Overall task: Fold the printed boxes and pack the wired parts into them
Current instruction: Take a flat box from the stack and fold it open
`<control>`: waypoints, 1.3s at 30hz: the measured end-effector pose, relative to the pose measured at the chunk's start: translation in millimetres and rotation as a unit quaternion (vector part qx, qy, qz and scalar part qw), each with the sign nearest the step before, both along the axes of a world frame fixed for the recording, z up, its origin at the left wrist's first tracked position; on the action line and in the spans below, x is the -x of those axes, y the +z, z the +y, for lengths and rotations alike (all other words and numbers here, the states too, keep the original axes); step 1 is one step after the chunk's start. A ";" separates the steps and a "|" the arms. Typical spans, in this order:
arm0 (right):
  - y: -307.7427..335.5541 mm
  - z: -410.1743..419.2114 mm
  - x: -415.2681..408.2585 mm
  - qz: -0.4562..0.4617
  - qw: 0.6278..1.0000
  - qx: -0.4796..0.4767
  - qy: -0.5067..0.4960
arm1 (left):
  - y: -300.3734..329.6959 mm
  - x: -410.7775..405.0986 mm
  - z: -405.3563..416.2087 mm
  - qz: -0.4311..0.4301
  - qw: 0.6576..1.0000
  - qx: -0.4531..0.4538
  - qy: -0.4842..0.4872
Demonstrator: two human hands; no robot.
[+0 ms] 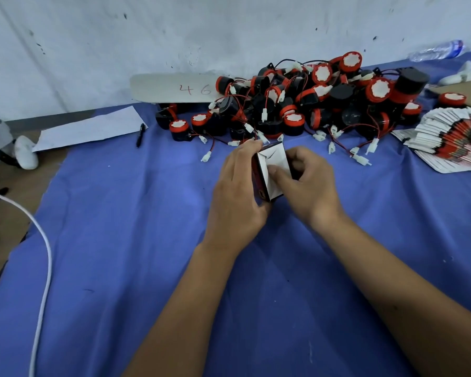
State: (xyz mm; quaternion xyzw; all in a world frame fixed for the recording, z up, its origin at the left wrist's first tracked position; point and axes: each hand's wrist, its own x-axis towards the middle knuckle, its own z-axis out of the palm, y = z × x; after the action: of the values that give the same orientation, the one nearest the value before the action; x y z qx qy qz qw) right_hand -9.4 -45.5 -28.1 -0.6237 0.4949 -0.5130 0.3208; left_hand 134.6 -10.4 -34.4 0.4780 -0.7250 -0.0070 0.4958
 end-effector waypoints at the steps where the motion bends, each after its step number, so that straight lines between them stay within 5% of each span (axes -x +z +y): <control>1: 0.2 -0.6 1.0 -0.009 1.000 -0.001 0.009 | 0.1 0.2 0.0 0.006 1.000 0.003 -0.005; 6: 10.1 -7.4 18.1 -0.202 0.953 -0.105 0.202 | -0.1 -9.3 -2.9 0.047 0.999 -0.001 -0.020; 10: 14.5 -5.5 25.2 -0.221 0.935 -0.111 0.254 | -3.8 -14.5 -6.8 0.005 1.000 0.008 0.018; 12: 12.4 -1.4 20.8 -0.150 0.963 -0.067 0.216 | -6.9 -17.4 -8.2 -0.012 0.999 -0.018 0.025; 14: 6.8 0.6 16.1 0.077 0.991 0.037 0.107 | -10.0 -21.8 -8.6 -0.016 0.997 -0.074 0.006; 16: 3.7 1.2 11.7 0.295 0.945 0.138 0.001 | -10.9 -22.6 -6.5 0.021 0.991 -0.131 -0.014; 20: 8.8 8.4 -10.3 0.464 0.861 0.208 0.013 | -4.5 -14.4 -2.7 0.243 0.948 -0.200 -0.049; 24: 2.6 19.2 -23.5 0.534 0.816 0.213 0.059 | -6.9 -14.0 -6.6 0.268 0.937 -0.218 0.041; 31: 6.8 18.3 -19.1 0.557 0.809 0.160 0.100 | -10.4 -1.5 -13.7 0.206 0.955 -0.181 0.112; 35: 9.0 17.4 -21.2 0.584 0.787 0.175 0.093 | -9.7 4.3 -18.6 0.241 0.941 -0.191 0.142; 39: 5.3 12.3 -15.2 0.540 0.808 0.201 0.121 | -5.7 8.2 -25.4 0.276 0.922 -0.218 0.162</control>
State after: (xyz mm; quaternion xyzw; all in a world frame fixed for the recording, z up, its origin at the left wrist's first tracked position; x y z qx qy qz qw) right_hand 5.8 -33.2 -22.8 -0.9056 0.3947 -0.1381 -0.0710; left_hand 126.4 -35.9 -40.1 0.6642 -0.4530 -0.2156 0.5542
